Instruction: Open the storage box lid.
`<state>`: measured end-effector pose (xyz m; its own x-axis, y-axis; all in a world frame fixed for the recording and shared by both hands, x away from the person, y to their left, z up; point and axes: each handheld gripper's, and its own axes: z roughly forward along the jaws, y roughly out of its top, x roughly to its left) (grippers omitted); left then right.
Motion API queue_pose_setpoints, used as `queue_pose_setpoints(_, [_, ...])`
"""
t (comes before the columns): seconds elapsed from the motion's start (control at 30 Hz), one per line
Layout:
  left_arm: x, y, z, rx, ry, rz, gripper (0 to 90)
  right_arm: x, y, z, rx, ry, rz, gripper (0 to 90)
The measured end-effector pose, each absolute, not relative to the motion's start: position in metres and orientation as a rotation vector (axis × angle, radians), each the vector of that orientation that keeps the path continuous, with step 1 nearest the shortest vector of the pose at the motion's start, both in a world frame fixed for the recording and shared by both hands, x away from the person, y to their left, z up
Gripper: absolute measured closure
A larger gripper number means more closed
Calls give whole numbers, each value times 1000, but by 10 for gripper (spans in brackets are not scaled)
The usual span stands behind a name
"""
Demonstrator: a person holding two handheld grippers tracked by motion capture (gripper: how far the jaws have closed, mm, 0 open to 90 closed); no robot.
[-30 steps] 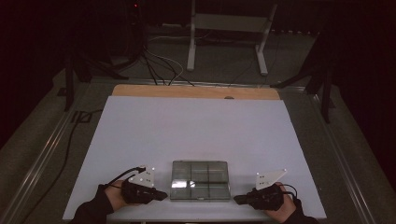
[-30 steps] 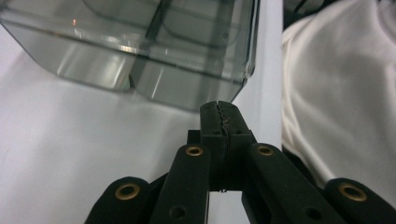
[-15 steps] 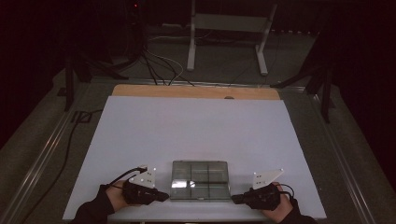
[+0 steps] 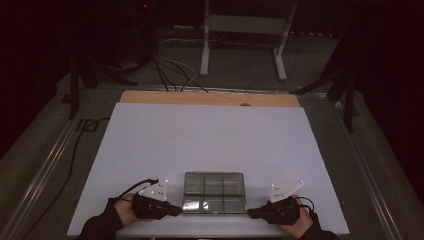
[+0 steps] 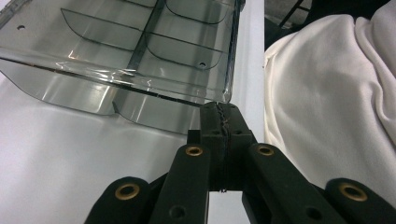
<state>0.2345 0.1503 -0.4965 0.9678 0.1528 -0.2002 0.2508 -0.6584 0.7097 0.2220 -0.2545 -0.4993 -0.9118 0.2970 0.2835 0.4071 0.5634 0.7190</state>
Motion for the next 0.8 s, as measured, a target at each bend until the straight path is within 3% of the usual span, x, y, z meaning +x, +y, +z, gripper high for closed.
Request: queue_pose_setpoints(0.8, [239, 153, -486, 2212, 329, -122, 900, 222, -257, -490, -648, -2593, -1422, 900])
